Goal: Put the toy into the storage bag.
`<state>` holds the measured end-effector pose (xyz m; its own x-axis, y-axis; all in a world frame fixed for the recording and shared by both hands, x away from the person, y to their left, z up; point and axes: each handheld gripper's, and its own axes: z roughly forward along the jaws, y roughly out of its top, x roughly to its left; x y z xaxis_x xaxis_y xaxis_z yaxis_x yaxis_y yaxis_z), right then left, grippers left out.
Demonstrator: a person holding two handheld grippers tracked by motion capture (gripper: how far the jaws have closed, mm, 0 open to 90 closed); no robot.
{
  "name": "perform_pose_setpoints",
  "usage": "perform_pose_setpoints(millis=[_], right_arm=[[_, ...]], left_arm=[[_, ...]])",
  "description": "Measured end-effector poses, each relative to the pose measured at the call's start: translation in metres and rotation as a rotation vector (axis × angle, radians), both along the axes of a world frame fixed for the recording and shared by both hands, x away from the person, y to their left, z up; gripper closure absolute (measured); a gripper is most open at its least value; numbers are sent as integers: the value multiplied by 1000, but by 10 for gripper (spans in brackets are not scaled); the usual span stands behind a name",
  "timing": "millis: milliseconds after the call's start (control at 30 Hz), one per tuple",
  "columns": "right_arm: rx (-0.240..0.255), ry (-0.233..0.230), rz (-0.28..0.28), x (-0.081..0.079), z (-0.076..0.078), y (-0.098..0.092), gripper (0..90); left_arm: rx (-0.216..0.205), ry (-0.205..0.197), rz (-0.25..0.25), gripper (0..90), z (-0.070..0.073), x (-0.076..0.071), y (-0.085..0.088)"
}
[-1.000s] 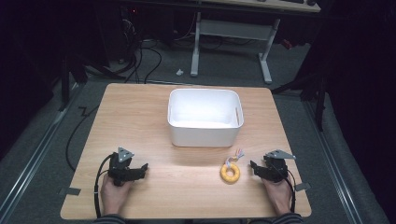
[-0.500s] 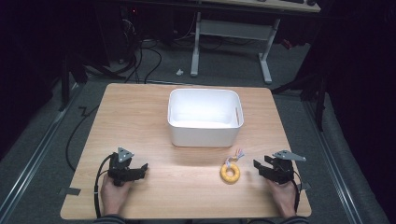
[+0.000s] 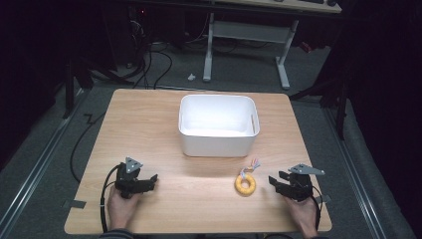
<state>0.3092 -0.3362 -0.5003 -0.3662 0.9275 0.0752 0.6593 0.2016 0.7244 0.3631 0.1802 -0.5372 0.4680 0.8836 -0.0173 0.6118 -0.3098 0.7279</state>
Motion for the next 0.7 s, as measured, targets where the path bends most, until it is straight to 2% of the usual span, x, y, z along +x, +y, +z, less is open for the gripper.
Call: perform_pose_setpoints(millis=[167, 233, 267, 367, 567, 600, 700], right_arm=[[1, -8, 12, -5, 7, 3, 489], [-14, -11, 28, -8, 10, 6, 502], [-44, -7, 45, -10, 11, 10, 512], [-51, -3, 56, -10, 11, 11, 521], [-55, -2, 105, -11, 15, 26, 528], [-64, 1, 127, -9, 16, 32, 528], [-68, 4, 148, -5, 16, 41, 521]], left_arm=[[0, 0, 0, 149, 0, 0, 0], [0, -1, 1, 152, 0, 0, 0], [0, -1, 2, 153, 0, 0, 0], [-1, -1, 2, 153, 0, 0, 0], [0, -1, 2, 153, 0, 0, 0], [0, -1, 2, 153, 0, 0, 0], [0, -1, 2, 152, 0, 0, 0]])
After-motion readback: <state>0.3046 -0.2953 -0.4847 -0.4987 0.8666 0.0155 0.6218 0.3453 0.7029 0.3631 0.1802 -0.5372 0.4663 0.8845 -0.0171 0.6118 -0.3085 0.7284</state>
